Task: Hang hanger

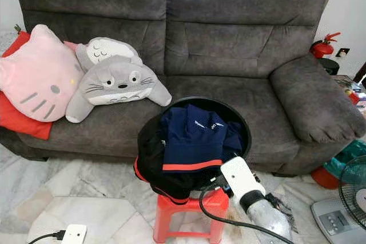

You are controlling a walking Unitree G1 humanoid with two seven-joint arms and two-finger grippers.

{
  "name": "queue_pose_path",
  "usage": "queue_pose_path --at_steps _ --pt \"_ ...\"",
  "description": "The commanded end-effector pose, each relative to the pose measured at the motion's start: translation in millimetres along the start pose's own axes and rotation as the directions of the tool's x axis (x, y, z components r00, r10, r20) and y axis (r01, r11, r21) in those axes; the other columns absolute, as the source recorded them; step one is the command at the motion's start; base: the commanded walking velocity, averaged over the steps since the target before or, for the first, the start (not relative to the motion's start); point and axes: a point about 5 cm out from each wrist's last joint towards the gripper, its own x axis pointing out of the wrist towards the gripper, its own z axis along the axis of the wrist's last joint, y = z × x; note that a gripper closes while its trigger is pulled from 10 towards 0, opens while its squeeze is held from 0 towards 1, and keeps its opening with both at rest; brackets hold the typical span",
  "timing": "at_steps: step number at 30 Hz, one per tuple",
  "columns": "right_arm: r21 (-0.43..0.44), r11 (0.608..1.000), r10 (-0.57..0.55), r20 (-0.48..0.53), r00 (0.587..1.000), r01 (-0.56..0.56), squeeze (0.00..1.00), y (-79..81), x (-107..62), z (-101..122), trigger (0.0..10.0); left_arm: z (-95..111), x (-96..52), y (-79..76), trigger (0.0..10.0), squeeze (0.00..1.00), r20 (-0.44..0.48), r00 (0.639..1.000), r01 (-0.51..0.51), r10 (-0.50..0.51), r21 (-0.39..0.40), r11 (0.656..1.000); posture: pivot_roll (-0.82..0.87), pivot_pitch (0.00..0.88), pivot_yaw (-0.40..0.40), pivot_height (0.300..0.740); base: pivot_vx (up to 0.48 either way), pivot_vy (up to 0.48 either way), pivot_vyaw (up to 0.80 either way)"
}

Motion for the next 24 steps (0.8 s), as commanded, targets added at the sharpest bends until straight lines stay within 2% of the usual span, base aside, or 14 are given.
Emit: queue_pose_path --at_steps 1,11,12,13,14,24 --pt "0.003 0.999 0.041 0.020 0.999 -0.041 0.00 4.8 2.2 0.4 10.0 -3.6 -0.5 0.4 10.0 0.00 -0.017 1.000 -0.005 0.005 0.003 1.000 -0.13 0.000 -0.030 0.740 0.000 0.000 0.00" --pt "-0.029 1.000 0.009 0.057 0.998 -0.007 0.00 -6.2 10.5 5.4 10.0 -3.0 -0.5 1.5 10.0 0.00 -0.014 1.000 -0.010 0.010 -0.002 1.000 -0.13 0.000 -0.034 0.740 0.000 0.000 0.00" --pt "-0.028 1.000 -0.001 0.063 0.998 0.003 0.00 -7.6 10.5 6.2 4.4 -3.0 -0.5 1.5 10.0 0.00 -0.014 1.000 -0.010 0.010 -0.002 1.000 -0.13 0.000 -0.034 0.740 0.000 0.000 0.00" --pt "-0.026 1.000 -0.007 0.066 0.998 0.009 0.00 -8.3 10.4 6.5 4.4 -3.1 -0.5 1.5 10.0 0.00 -0.015 1.000 -0.010 0.010 -0.002 1.000 -0.13 0.000 -0.034 0.740 0.000 0.000 0.00" --pt "-0.026 1.000 -0.013 0.066 0.998 0.015 0.00 -9.0 10.2 6.1 0.0 -3.3 -0.6 1.3 10.0 0.00 -0.015 1.000 -0.009 0.009 -0.001 1.000 -0.13 0.000 -0.034 0.740 0.000 0.000 0.00" --pt "-0.025 1.000 -0.013 0.076 0.997 0.015 0.00 -6.5 11.6 6.9 0.0 -4.7 -0.7 -0.5 10.0 0.00 -0.021 1.000 -0.005 0.005 0.007 1.000 -0.13 0.000 -0.031 0.740 0.000 0.000 0.00"
